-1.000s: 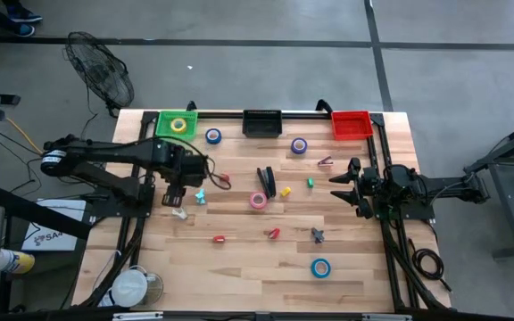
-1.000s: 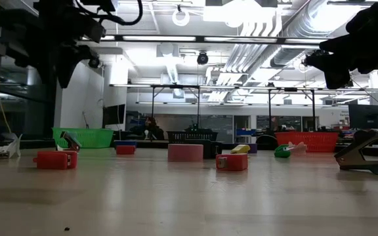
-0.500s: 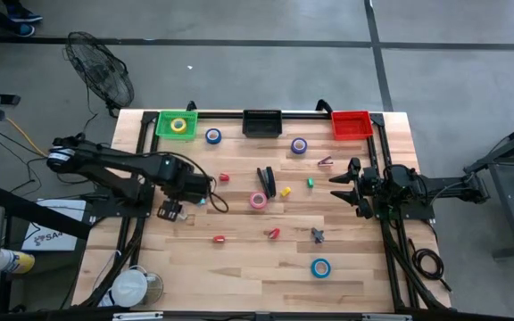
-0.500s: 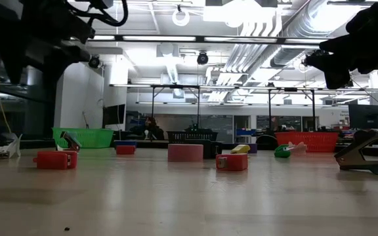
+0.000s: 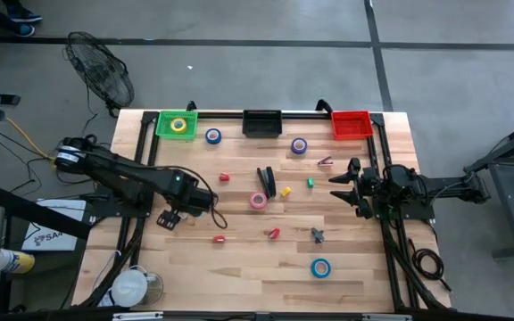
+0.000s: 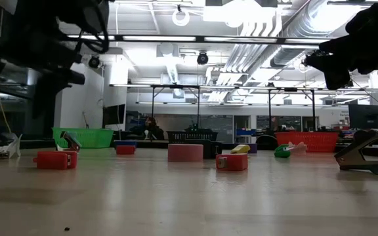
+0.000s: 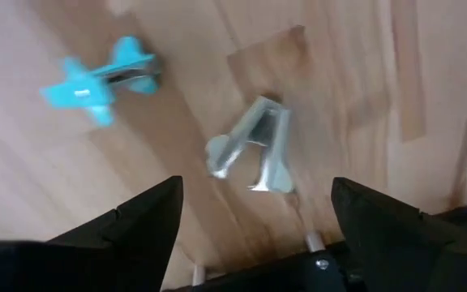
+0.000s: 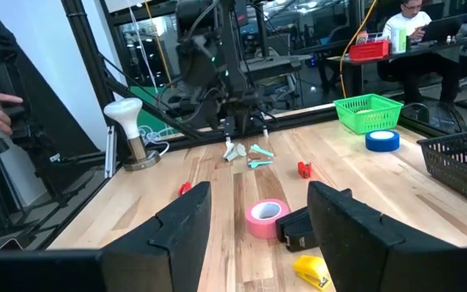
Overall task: Pick and place Stapler, Stapler remover, tape
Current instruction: Put the gray staple remover in the black bin
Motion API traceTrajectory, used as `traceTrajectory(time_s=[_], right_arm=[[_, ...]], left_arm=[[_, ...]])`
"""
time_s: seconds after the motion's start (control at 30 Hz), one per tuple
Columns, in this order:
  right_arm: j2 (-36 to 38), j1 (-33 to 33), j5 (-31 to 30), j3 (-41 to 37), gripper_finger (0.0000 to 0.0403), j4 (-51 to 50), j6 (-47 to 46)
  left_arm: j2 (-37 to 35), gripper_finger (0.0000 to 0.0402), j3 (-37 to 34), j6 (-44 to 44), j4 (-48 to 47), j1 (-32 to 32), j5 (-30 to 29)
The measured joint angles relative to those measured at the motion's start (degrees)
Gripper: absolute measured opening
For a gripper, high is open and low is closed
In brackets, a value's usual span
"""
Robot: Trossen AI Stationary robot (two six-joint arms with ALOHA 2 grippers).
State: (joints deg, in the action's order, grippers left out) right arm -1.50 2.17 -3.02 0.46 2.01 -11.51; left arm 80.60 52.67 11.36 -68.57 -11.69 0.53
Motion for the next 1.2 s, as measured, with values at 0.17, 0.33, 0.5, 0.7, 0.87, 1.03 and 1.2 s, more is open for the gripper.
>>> traceTrajectory(time_s=[0.17,0.33,0.5,0.7,0.87,1.03,1.2], right_arm=[[-0.04,0.00,-0.01,0.01,0.0197,0.01,0.00],[-0.04,0.01,0.00,-0.01,0.0197,0.00,0.00],[-0.04,0.02,0.01,0.01,0.0197,-0.01,0.00],[-0.04,0.01,0.00,0.00,0.0197,-0.01,0.00],[-0.04,0.02,-0.01,-0.01,0.0197,-0.01,0.00],[-0.04,0.00,0.00,0.00,0.0197,-0.01,0.00],[-0.04,0.01,-0.01,0.00,0.0197,-0.01,0.00]], left_arm=[[4.45,0.0310,-0.51,-0.10,0.59,-1.26,-1.16],[8.82,0.0310,-0.51,-0.47,1.79,-1.09,-3.56],[12.17,0.0310,-0.51,0.92,2.08,-1.11,-4.56],[14.90,0.0310,-0.51,2.40,2.60,-1.11,-3.79],[16.23,0.0310,-1.51,3.98,3.67,-1.11,-3.65],[16.19,0.0310,-4.20,5.32,4.59,-1.11,-2.52],[16.08,0.0297,-5.16,4.94,4.45,-1.11,-2.68]])
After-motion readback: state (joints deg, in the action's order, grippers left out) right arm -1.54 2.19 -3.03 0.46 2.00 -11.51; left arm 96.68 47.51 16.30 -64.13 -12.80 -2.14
